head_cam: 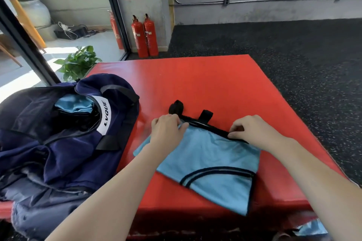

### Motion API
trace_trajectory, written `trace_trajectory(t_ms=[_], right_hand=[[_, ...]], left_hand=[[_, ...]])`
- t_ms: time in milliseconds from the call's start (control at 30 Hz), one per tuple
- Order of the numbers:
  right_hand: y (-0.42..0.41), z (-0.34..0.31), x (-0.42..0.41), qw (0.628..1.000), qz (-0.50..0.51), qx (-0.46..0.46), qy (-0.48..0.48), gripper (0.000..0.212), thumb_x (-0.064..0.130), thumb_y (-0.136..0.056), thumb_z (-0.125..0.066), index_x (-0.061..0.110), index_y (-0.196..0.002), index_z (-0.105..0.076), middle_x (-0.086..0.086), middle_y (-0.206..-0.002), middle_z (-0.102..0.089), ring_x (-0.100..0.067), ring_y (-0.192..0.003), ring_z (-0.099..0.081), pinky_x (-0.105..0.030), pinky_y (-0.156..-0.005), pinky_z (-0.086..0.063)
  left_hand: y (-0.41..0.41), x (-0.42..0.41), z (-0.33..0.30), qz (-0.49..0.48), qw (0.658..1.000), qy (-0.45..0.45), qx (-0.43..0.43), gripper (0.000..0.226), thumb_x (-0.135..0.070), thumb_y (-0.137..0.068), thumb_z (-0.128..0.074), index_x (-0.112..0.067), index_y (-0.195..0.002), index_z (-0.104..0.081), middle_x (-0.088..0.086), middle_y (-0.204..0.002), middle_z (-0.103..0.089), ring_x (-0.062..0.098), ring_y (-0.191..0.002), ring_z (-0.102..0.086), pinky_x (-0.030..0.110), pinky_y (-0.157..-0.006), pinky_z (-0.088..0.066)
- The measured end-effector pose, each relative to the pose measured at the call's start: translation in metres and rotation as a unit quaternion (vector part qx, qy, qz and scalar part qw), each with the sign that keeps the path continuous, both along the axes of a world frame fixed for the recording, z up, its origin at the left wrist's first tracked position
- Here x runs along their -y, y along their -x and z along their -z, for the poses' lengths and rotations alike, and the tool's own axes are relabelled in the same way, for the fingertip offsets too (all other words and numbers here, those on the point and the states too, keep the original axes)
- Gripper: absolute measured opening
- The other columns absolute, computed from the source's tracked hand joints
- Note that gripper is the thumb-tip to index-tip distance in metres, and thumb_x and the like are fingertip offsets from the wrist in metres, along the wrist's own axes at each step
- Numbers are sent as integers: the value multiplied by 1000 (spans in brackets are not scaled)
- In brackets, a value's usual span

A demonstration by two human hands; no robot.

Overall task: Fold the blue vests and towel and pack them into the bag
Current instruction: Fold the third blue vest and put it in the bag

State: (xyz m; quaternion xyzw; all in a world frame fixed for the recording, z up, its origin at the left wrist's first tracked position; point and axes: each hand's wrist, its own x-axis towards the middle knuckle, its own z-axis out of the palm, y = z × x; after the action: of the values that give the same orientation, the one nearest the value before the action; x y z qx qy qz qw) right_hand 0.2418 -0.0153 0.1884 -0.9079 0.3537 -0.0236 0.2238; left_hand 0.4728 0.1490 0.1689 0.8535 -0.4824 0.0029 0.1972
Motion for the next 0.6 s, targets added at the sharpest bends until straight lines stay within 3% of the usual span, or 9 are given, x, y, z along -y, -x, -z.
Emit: trace_trajectory(t_ms=[33, 100, 167, 233, 367, 500, 600], right_hand=[[3, -2, -2, 1000, 0, -8, -7, 13, 48, -81, -78, 36, -81, -75, 17, -83, -69, -2, -82, -62, -29, -78, -53], [9, -4, -7, 1000, -8, -16, -21, 18, 51, -75, -82, 34, -75, -75, 15, -76, -70, 2, -74, -61, -22, -68, -49], [14, -5, -16, 998, -23, -21, -48, 23, 54, -72, -83, 32, -70, -75, 12, -69, -71, 1, -63, -60, -20, -60, -47], [17, -5, -25, 995, -37, -26, -85, 28, 54, -72, -83, 28, -69, -75, 9, -65, -71, -3, -53, -57, -24, -55, -47], [21, -2, -31, 995, -58, -26, -82, 30, 55, -74, -80, 26, -68, -73, 10, -63, -71, -11, -57, -62, -33, -60, -52], [31, -1, -31, 996, -57, -24, -66, 29, 53, -77, -78, 27, -66, -71, 11, -63, -70, -9, -61, -63, -25, -59, -50], [39, 1, -31, 998, -38, -23, -49, 27, 53, -77, -78, 28, -71, -72, 9, -66, -70, -8, -65, -65, -30, -64, -53]], left_hand=[[7, 8, 3, 10, 1000, -21, 3, 36, -56, -97, -49, -25, -84, -61, -8, -94, -59, 23, -106, -57, 44, -97, -35], [25, 24, 8, 29, 997, -71, -13, 50, -67, -95, -40, -29, -114, -66, -2, -131, -55, 26, -131, -42, 52, -109, -24], [44, 36, 11, 53, 992, -111, -28, 64, -72, -94, -35, -31, -140, -52, 6, -156, -32, 28, -145, -22, 56, -115, -14], [60, 45, 12, 80, 989, -126, -19, 67, -73, -95, -31, -34, -148, -41, 10, -162, -21, 30, -149, -12, 57, -117, -8], [82, 57, 15, 116, 986, -124, -8, 61, -67, -99, -30, -37, -152, -33, 11, -162, -19, 31, -149, -10, 55, -118, -7], [84, 50, 12, 126, 985, -116, -18, 61, -65, -99, -32, -35, -153, -34, 10, -161, -22, 28, -149, -13, 52, -118, -7], [76, 35, 9, 140, 983, -114, -27, 61, -65, -99, -35, -34, -152, -35, 8, -162, -22, 26, -150, -14, 51, -119, -6]])
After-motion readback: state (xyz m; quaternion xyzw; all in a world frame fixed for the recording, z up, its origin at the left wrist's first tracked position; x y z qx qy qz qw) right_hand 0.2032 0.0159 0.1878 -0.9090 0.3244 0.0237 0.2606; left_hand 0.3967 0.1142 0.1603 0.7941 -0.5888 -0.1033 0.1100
